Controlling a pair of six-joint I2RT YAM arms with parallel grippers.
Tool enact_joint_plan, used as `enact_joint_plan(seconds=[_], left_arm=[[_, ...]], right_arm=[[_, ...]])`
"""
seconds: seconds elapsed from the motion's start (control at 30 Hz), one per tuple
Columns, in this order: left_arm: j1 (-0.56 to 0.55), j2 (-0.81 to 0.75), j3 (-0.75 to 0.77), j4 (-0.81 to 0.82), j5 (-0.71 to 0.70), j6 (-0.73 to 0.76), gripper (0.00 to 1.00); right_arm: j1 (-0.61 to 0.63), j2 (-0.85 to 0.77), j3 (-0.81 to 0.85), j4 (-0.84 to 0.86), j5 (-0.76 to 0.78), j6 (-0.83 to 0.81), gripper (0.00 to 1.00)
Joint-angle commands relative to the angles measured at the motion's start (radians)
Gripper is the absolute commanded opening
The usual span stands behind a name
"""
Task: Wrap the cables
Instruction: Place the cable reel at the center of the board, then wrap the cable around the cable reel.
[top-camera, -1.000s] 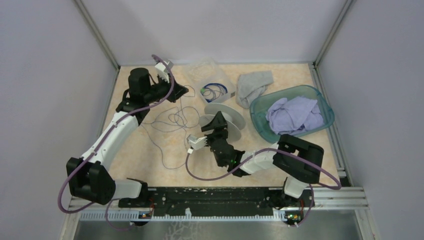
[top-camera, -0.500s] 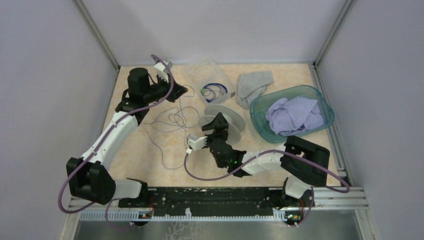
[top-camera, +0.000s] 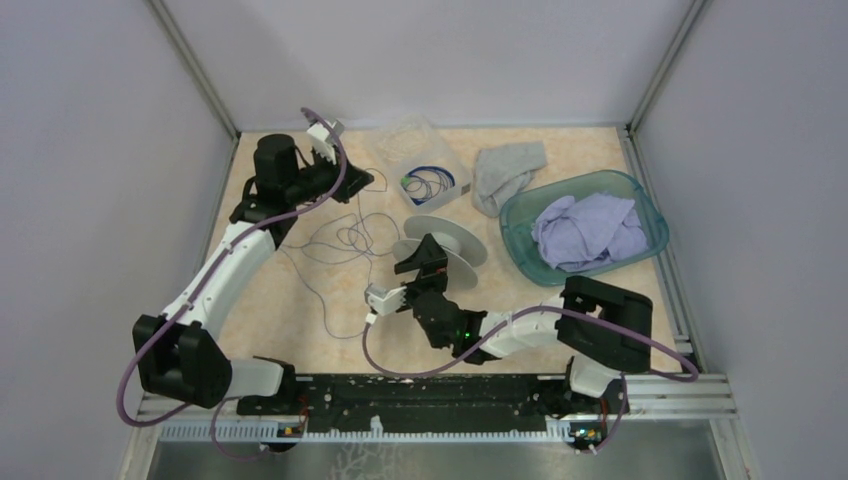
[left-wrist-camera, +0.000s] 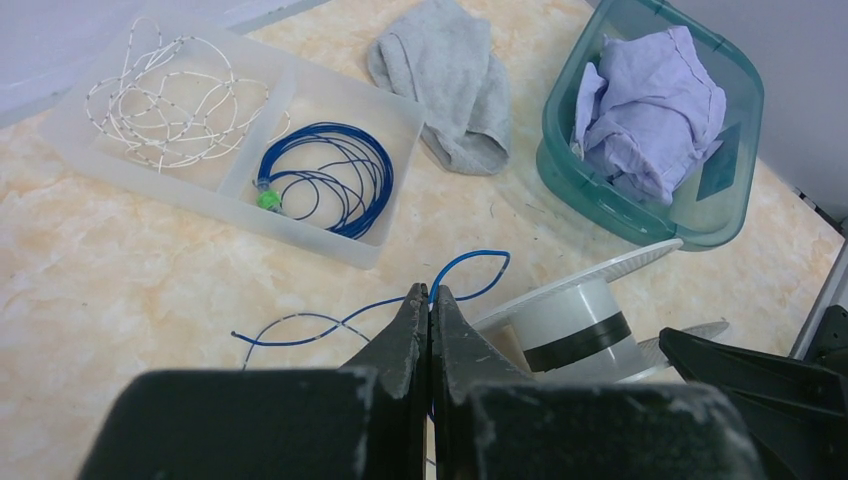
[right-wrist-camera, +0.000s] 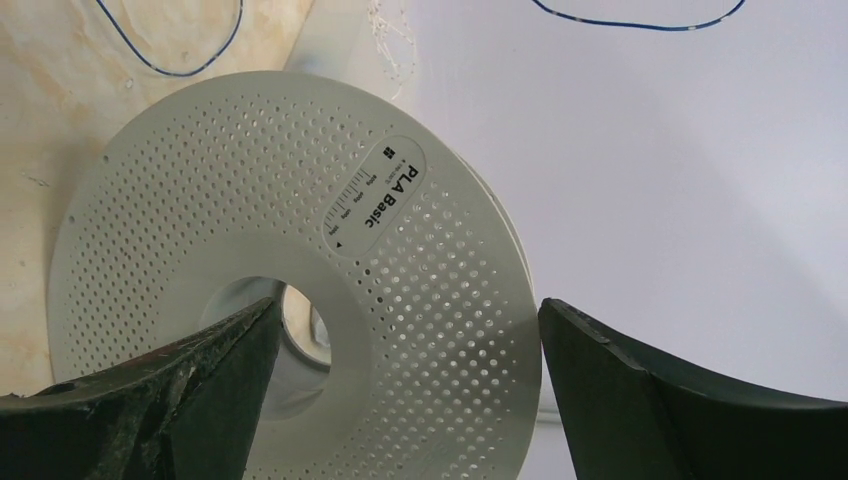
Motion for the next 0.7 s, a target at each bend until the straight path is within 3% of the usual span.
enact_joint_plan(seconds=[0.0, 0.2, 0.47, 0.67], left_arm=[[0.009, 0.009, 0.034, 0.000, 0.000, 0.016, 0.00], [0.016, 0.020, 0.044, -0.003, -0.010, 0.032, 0.00], [0.043, 0.060, 0.078, -0.014, 0.004, 0.035, 0.00], [0.073, 0.087, 0.095, -0.017, 0.045, 0.034, 0.00]], right_arm=[[0.021, -0.039, 0.067, 0.005, -0.002, 0.018, 0.99], [0.035, -0.174, 0.209, -0.450, -0.142, 0.327, 0.99], [0.031, -0.326, 0.336, -0.745, -0.321, 0.532, 0.98], [-0.134, -0.385, 0.444, -0.946, -0.545, 0.738, 0.89]])
